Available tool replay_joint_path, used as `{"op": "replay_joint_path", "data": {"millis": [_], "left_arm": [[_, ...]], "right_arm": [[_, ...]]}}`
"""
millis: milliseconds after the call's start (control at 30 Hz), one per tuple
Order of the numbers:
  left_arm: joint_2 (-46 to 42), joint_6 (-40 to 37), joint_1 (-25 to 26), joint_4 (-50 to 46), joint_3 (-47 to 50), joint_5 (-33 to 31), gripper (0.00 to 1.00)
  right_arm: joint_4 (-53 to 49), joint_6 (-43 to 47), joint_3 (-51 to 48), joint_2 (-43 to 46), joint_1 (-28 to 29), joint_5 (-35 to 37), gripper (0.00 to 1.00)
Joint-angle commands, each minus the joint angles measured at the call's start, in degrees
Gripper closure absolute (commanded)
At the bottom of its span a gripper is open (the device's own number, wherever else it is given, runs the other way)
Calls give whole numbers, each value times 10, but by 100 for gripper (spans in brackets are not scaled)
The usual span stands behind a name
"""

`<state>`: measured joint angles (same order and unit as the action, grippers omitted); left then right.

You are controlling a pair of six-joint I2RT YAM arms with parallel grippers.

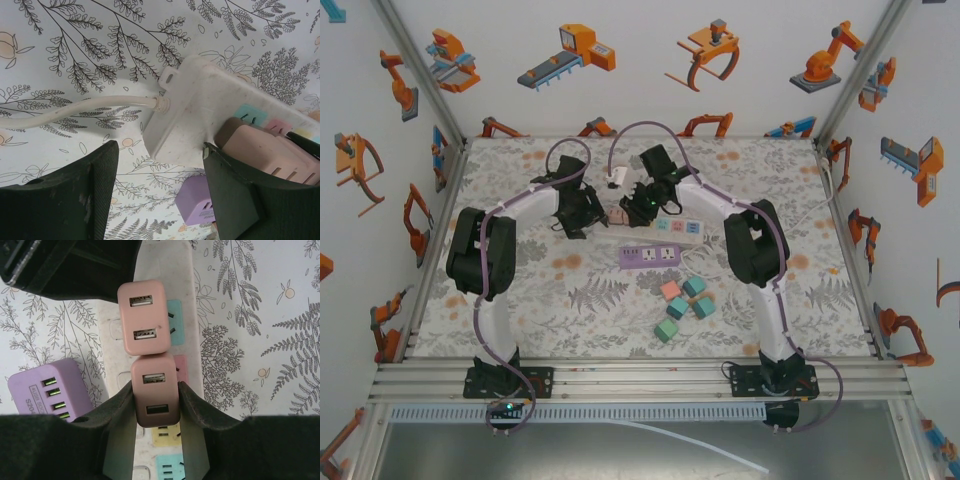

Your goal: Pull the plug off the socket

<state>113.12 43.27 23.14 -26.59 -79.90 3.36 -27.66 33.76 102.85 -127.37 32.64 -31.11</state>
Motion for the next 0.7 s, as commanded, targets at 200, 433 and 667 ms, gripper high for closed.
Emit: {"op": "replay_joint_path", "data": {"millis": [200, 433, 667], "left_arm": [[29, 13, 4, -27, 9, -32, 36], [28, 12, 4, -29, 10, -34, 36], [18, 12, 4, -29, 9, -34, 36]], "right_arm": [[30, 4, 0, 51, 0, -79, 100], [47, 21, -20, 61, -2, -59, 100], [58, 16, -29, 84, -2, -63, 100]]}}
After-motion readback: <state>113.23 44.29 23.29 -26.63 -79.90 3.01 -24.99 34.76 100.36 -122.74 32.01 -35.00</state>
